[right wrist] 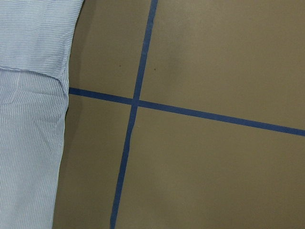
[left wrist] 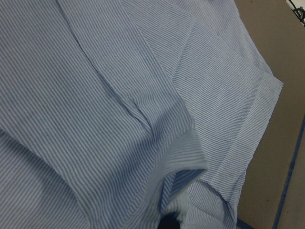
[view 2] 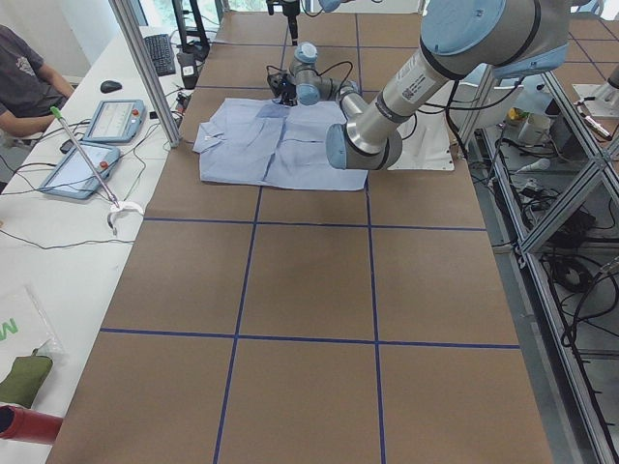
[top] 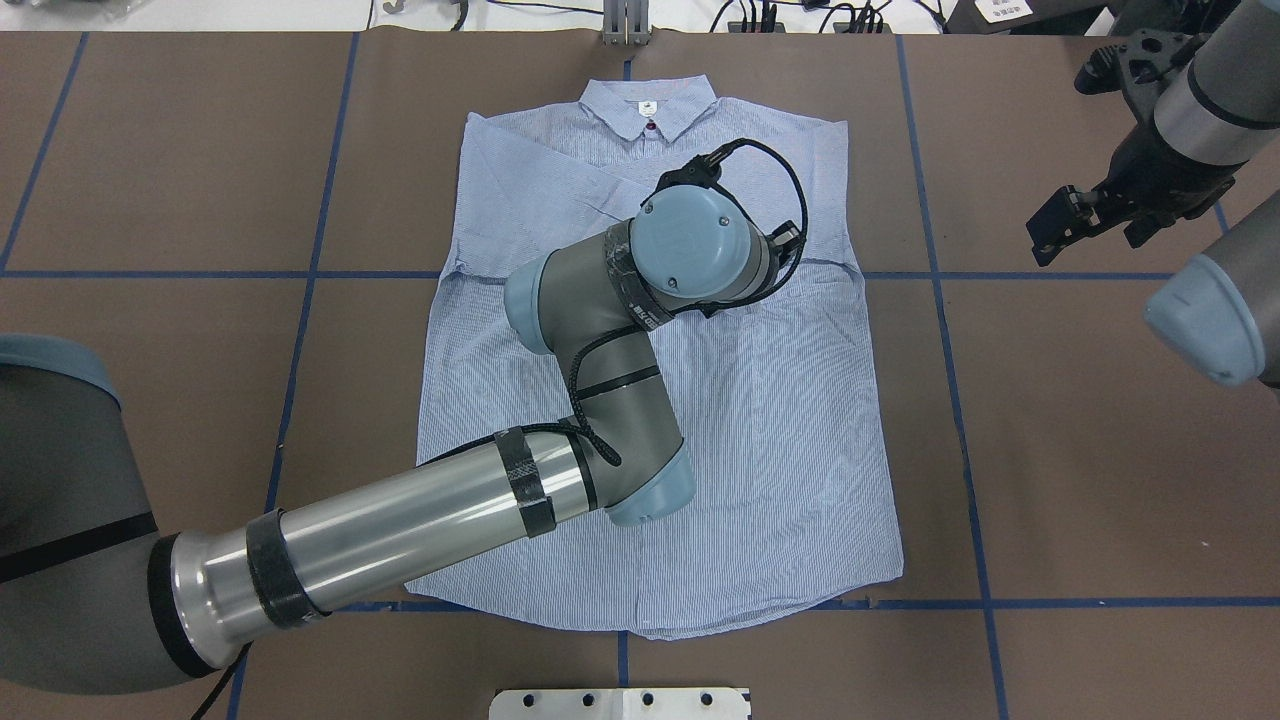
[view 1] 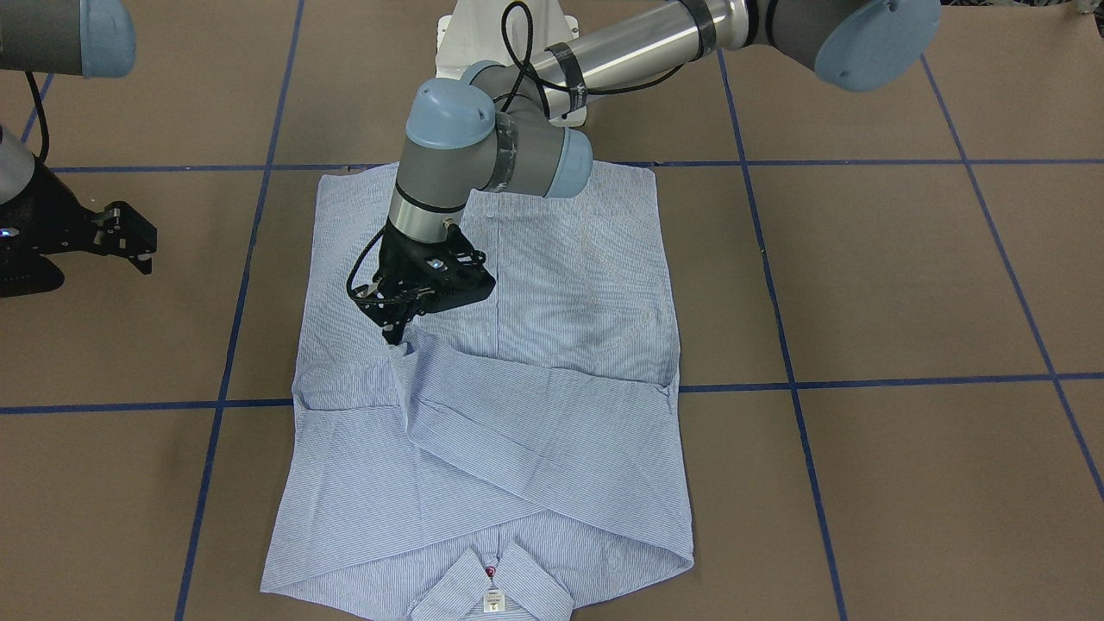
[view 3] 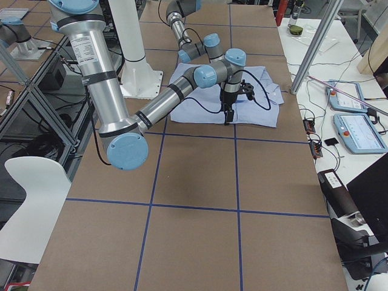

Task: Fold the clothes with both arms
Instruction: 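Lay the sleeve across the chest and release it, then move left gripper to shirt side while right gripper moves to hem corner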

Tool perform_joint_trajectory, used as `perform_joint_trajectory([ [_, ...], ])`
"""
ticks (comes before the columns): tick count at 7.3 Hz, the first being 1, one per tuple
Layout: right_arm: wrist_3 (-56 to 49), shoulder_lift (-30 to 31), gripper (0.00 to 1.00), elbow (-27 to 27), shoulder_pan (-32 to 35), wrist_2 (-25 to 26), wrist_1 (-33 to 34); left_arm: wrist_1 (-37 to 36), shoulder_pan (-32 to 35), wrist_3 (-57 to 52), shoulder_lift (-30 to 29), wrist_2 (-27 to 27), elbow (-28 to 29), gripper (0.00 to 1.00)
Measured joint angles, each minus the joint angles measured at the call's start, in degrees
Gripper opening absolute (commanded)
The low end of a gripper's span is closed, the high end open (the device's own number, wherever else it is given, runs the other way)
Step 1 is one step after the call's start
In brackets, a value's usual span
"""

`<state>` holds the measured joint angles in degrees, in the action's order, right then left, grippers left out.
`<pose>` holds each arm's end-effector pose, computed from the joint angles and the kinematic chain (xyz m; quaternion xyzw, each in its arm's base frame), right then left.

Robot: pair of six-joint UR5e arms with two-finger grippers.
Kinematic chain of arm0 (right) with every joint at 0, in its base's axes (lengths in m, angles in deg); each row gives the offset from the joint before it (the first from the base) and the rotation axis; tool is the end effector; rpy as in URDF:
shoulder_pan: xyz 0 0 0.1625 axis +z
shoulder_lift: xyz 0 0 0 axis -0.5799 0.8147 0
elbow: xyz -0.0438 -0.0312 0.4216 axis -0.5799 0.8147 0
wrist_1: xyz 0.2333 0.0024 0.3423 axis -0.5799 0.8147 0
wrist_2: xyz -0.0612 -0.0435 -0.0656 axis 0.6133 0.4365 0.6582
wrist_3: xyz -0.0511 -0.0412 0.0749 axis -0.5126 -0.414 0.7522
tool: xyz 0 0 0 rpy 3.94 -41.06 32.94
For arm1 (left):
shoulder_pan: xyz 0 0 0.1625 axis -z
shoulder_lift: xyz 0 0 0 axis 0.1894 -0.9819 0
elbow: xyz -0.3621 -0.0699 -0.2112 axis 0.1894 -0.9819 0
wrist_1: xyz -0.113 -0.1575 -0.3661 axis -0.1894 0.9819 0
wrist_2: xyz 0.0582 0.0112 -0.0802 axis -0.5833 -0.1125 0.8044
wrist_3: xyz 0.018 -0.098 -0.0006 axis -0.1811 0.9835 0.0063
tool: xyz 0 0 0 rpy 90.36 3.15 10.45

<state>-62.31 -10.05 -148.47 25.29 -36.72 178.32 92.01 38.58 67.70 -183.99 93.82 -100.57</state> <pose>-0.2031 -0.5199 0.3600 0.0226 -0.3397 -0.0832 0.9366 0.6749 -0.4980 0.0593 0.0290 0.5740 -0.2979 0.7622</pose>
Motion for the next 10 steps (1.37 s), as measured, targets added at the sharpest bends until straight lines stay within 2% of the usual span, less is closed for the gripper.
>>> perform_joint_trajectory([
  [3,0.05,0.00,1.00,0.03,0.14,-0.57,0.00,2.30,-0.13,-6.41,0.82,-2.89,-2.39,1.00],
  [5,0.99,-0.09,1.00,-0.37,0.21,-2.16,-0.05,1.09,-0.05,-8.90,5.22,-2.85,-7.95,1.00],
  [6,3.67,-0.01,1.00,-1.10,0.14,-2.90,-1.17,-1.92,0.10,-11.44,9.10,-2.75,-13.65,1.00],
  [7,9.11,1.08,1.00,-2.41,-0.80,-3.25,-4.97,-6.30,0.41,-14.61,13.54,-2.47,-20.97,1.00],
  [10,28.59,9.38,1.00,-6.96,-9.18,-2.05,-22.97,-16.44,3.24,-23.11,27.33,1.11,-41.68,1.00],
])
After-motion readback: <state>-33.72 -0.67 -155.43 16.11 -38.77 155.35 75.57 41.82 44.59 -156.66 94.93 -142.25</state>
